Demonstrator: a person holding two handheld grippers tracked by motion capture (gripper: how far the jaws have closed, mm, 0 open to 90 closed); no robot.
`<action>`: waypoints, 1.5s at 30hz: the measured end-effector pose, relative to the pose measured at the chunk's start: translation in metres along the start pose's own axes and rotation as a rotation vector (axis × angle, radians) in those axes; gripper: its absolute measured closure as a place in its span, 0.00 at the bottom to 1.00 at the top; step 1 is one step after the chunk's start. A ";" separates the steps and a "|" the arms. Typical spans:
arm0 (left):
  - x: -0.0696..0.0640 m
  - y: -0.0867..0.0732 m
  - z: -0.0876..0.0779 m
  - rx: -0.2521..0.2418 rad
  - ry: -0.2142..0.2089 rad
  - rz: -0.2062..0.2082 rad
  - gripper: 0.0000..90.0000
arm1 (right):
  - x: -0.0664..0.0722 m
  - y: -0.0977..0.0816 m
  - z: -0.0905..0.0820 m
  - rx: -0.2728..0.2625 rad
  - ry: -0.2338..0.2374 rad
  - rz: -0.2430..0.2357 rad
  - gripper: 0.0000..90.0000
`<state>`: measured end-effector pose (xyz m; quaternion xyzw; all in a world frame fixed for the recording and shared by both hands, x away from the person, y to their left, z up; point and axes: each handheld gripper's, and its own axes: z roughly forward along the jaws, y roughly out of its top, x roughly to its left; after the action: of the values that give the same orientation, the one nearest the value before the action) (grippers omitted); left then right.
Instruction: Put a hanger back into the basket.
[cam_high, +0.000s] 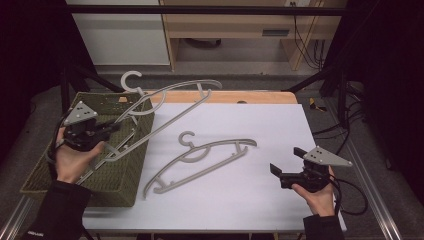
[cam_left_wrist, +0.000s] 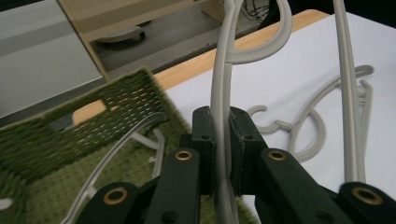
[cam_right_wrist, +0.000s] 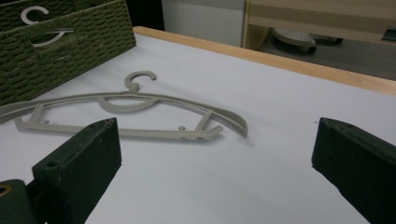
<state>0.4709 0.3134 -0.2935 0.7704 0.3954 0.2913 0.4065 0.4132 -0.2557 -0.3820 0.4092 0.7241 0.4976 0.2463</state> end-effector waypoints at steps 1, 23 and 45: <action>0.004 -0.002 -0.002 0.001 0.005 -0.007 0.91 | 0.000 0.000 0.000 0.000 0.001 0.002 0.02; 0.090 -0.057 -0.023 0.053 0.146 -0.108 0.91 | -0.001 -0.002 0.002 0.015 -0.003 -0.004 0.02; 0.119 -0.095 -0.039 0.068 0.207 -0.162 0.91 | -0.001 -0.002 0.003 0.016 -0.006 -0.006 0.02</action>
<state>0.4675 0.4633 -0.3402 0.7150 0.5058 0.3218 0.3596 0.4152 -0.2558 -0.3848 0.4104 0.7285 0.4898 0.2470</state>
